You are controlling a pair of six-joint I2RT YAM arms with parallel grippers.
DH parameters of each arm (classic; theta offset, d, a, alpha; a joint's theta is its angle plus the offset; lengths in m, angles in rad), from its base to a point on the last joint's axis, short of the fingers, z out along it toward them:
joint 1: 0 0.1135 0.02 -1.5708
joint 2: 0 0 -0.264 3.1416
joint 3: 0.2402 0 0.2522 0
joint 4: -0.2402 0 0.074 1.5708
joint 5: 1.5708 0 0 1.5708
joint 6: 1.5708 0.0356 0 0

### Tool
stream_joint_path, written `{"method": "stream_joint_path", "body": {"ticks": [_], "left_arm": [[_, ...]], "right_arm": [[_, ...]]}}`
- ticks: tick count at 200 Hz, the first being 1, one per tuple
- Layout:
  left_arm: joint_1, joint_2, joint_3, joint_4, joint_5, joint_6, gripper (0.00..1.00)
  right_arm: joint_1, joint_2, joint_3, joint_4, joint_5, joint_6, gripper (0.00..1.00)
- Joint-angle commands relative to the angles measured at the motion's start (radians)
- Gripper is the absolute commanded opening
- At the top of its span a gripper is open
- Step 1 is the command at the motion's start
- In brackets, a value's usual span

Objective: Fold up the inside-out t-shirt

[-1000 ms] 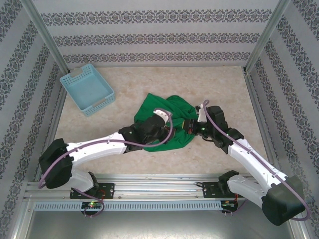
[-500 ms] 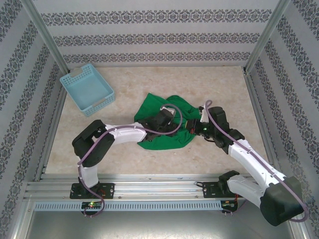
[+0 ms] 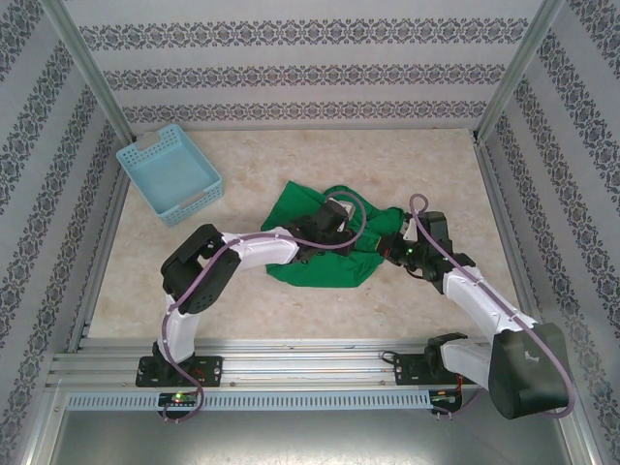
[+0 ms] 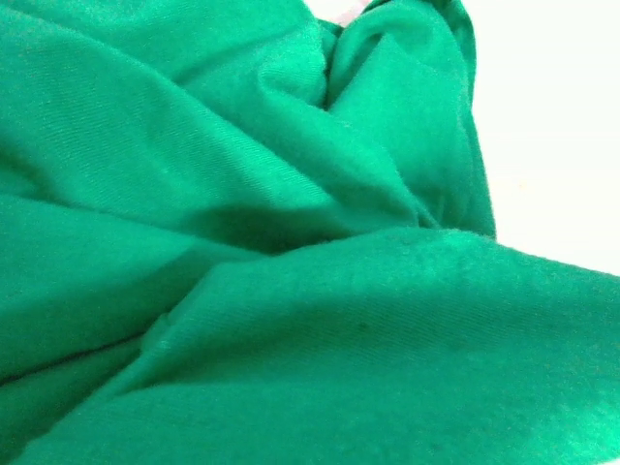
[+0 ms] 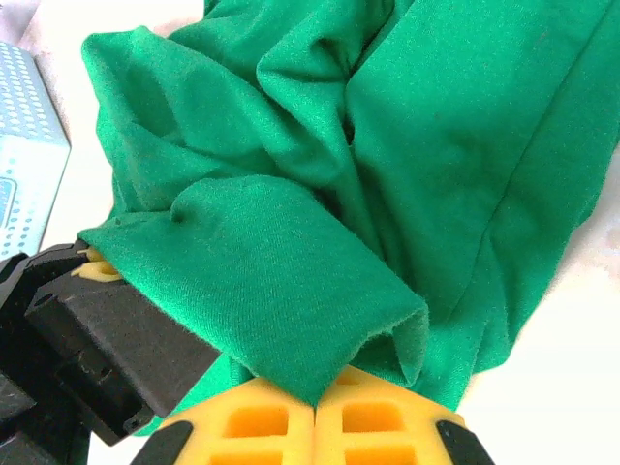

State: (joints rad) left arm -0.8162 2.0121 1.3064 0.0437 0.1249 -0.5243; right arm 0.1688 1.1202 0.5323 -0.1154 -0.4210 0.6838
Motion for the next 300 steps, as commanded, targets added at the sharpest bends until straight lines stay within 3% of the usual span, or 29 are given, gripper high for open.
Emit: {"method": "stream_joint_path", "body": {"ticks": [1,22,46,67,103,134,197,215,242,267,300], "left_arm": [[0.007,0.024,0.042,-0.059,0.047,0.019,0.24],[-0.005,0.019,0.046,-0.101,0.03,0.026,0.33],[-0.014,0.064,0.113,-0.242,-0.041,0.009,0.32],[-0.015,0.088,0.13,-0.286,-0.066,-0.002,0.24],[-0.015,0.034,0.097,-0.267,-0.078,0.003,0.0],[-0.017,-0.137,-0.04,-0.151,-0.085,-0.046,0.0],[-0.083,-0.352,-0.286,0.271,0.143,-0.054,0.0],[-0.083,-0.352,-0.328,0.349,0.196,-0.058,0.0],[-0.083,-0.321,-0.348,0.361,0.222,-0.072,0.0],[-0.083,-0.293,-0.352,0.349,0.21,-0.076,0.0],[-0.077,-0.282,-0.357,0.375,0.205,-0.091,0.0]], "right_arm": [[-0.006,0.002,-0.012,0.039,-0.021,0.01,0.0],[-0.006,0.002,-0.012,0.037,-0.018,0.005,0.0],[-0.007,0.001,-0.011,0.036,-0.009,-0.001,0.0],[-0.007,0.001,-0.011,0.024,0.007,-0.004,0.0],[-0.022,0.002,-0.005,-0.024,0.063,-0.018,0.0],[-0.065,0.032,-0.003,-0.061,0.093,-0.044,0.0],[-0.069,0.062,-0.024,-0.092,0.163,-0.097,0.0],[-0.071,0.041,-0.024,-0.116,0.178,-0.099,0.06],[-0.072,-0.029,-0.008,-0.176,0.186,-0.117,0.28],[-0.047,-0.163,-0.015,-0.183,0.114,-0.158,0.41],[0.063,-0.237,-0.044,-0.171,0.067,-0.149,0.45]]}}
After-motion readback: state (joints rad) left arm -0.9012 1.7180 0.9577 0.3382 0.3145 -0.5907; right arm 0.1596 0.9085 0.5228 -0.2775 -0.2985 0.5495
